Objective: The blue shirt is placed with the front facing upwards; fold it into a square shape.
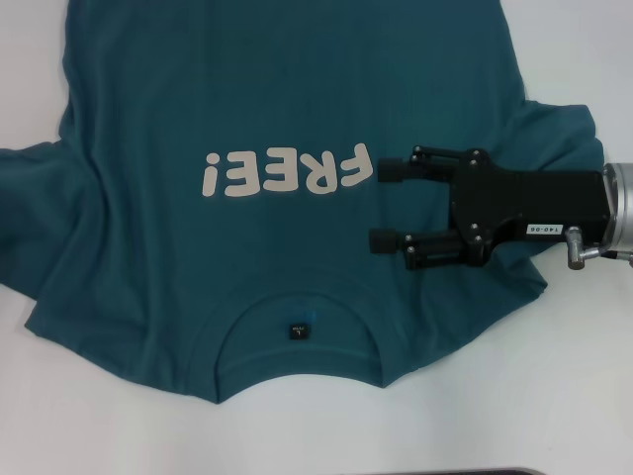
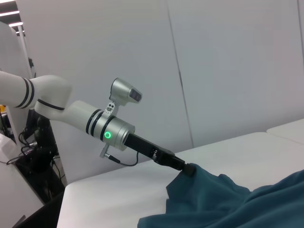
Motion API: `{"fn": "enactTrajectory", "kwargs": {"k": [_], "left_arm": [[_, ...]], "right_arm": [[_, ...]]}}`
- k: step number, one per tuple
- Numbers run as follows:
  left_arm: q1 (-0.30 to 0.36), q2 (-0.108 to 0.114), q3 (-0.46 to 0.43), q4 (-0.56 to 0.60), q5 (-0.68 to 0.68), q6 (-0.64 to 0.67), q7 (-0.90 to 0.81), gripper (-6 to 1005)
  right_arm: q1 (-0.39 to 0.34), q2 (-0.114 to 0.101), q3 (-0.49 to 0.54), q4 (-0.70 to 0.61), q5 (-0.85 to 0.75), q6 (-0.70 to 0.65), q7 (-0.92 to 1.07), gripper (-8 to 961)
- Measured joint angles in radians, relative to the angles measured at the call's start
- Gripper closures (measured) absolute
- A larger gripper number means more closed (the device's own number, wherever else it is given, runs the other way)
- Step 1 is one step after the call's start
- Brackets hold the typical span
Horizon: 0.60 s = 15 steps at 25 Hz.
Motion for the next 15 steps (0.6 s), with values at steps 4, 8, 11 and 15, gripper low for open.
{"fn": "enactTrajectory", "kwargs": {"k": [4,8,11,15], "left_arm": [[-0.001,0.002,0.000,-0.039,0.000,0.004,-0.010,996],[-0.007,0.008,0.003,-0.081,0.007,0.013,-0.025,996],[-0.008,0.008,0.005,-0.106,0.014,0.015,-0.033,996],[-0.009,0.008,0.009,-0.126,0.016,0.023,-0.036,996]], "right_arm": [[0.000,0.001,0.002,-0.008,0.005,0.000,0.000,57],[0.000,0.003,0.002,-0.015,0.008,0.000,0.000,57],[0.000,0.003,0.002,-0.019,0.010,0.001,0.000,57],[0.000,0.003,0.002,-0.020,0.011,0.003,0.000,57]]}}
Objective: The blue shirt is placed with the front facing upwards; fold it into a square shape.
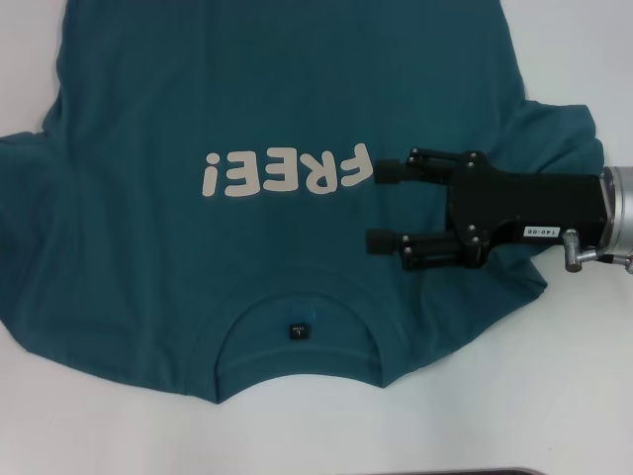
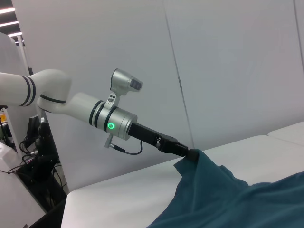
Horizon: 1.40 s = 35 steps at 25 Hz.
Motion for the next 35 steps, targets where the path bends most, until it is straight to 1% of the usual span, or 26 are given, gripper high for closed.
{"fn": "enactTrajectory", "kwargs": {"k": [11,12,16,21,23,26,34,35], "left_arm": [[-0.002,-0.008,0.002,-0.025,0.012,0.066,-0.016,997],[-0.002,-0.013,0.001,-0.023,0.012,0.084,-0.025,997],[-0.004,-0.022,0.002,-0.023,0.006,0.103,-0.046,997],[-0.020,-0.037,-0.002,-0.028,0.003,0.144,-0.088,997],[-0.028,-0.039,-0.003,-0.027,0.002,0.151,-0.107,997],[-0.047,-0.047,-0.001,-0.010,0.002,0.155,-0.120,997],[-0.092,-0.078,0.003,0.037,0.013,0.143,-0.122,996],[-0.092,-0.078,0.003,0.037,0.013,0.143,-0.122,996]], "right_arm": [[0.000,0.001,0.000,-0.002,0.000,-0.001,0.000,57],[0.000,0.001,0.000,-0.003,0.000,-0.001,0.000,57],[0.001,0.001,0.000,-0.003,0.000,-0.002,0.000,57],[0.002,0.002,0.000,-0.003,0.000,-0.003,0.000,57],[0.002,0.001,0.000,-0.003,0.000,-0.003,0.000,57],[0.002,0.002,0.000,-0.009,0.000,-0.003,-0.002,57],[0.001,0.002,0.000,-0.015,0.000,-0.002,-0.007,57],[0.001,0.002,0.000,-0.015,0.000,-0.002,-0.007,57]]}}
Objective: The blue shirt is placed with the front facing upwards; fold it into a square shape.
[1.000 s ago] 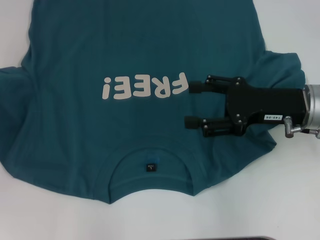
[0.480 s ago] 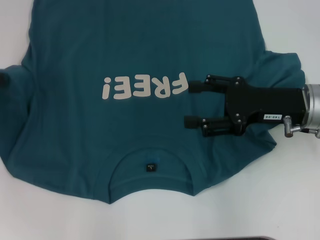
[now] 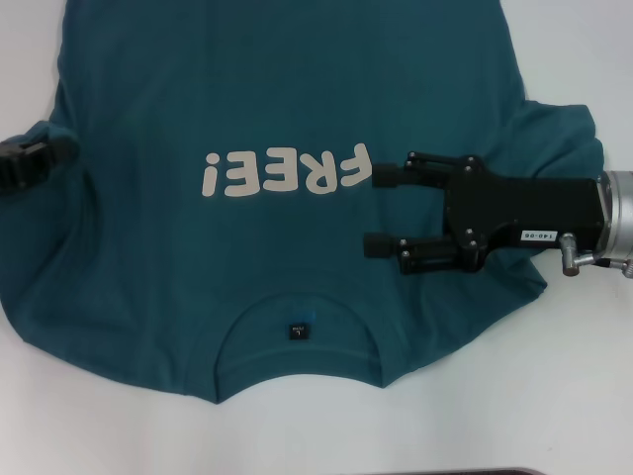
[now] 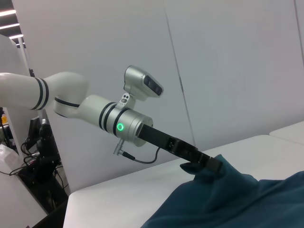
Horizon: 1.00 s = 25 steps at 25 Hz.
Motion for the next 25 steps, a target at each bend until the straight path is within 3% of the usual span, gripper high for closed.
{"fn": "enactTrajectory", "kwargs": {"k": [5,11,16,25], "left_arm": [[-0.014,-0.015,0.000,0.020,0.000,-0.008,0.000,997],[-0.034,-0.016,0.000,0.054,0.000,-0.009,0.000,997],[-0.037,-0.019,0.000,0.059,-0.004,-0.040,0.000,925],[-0.043,-0.023,0.047,0.059,0.008,-0.058,-0.024,660]], "right_arm": [[0.000,0.000,0.000,-0.001,0.000,0.000,0.000,57],[0.000,0.000,0.000,-0.001,0.000,-0.001,-0.001,57],[0.000,0.000,0.000,-0.002,0.000,-0.001,-0.001,56],[0.000,0.000,0.000,-0.002,0.000,-0.001,0.002,56]]}}
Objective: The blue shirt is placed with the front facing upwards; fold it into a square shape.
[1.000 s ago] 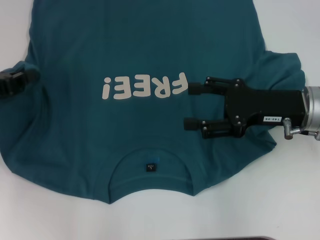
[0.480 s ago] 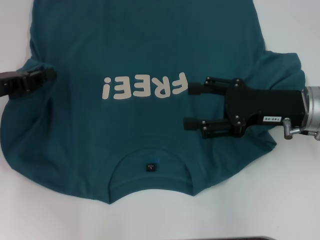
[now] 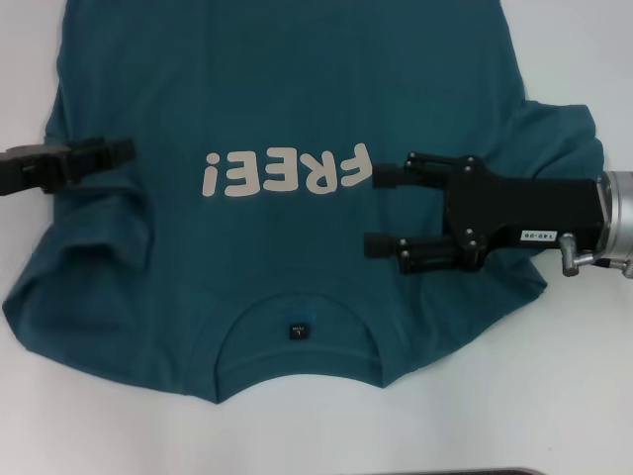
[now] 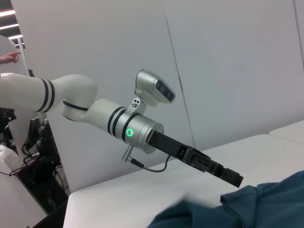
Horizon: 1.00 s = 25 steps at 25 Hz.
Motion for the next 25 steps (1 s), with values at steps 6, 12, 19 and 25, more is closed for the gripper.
{"fn": "enactTrajectory", "kwargs": {"k": [6,12,19,25], "left_arm": [[-0.001,0.000,0.016,-0.006,-0.002,0.004,-0.001,420],[0.018,0.006,0.005,-0.018,-0.002,-0.074,0.006,202],[0.052,0.007,0.008,-0.015,0.001,-0.242,-0.001,115],[0.065,0.008,0.015,-0.010,0.030,-0.261,-0.037,131]], "right_arm": [[0.003,0.000,0.000,0.000,0.004,0.000,0.000,56],[0.000,0.000,0.000,0.000,0.011,0.000,0.001,56],[-0.001,0.000,0.001,0.000,0.011,-0.001,0.002,56],[-0.001,0.000,0.002,0.000,0.011,-0.002,0.004,57]]}}
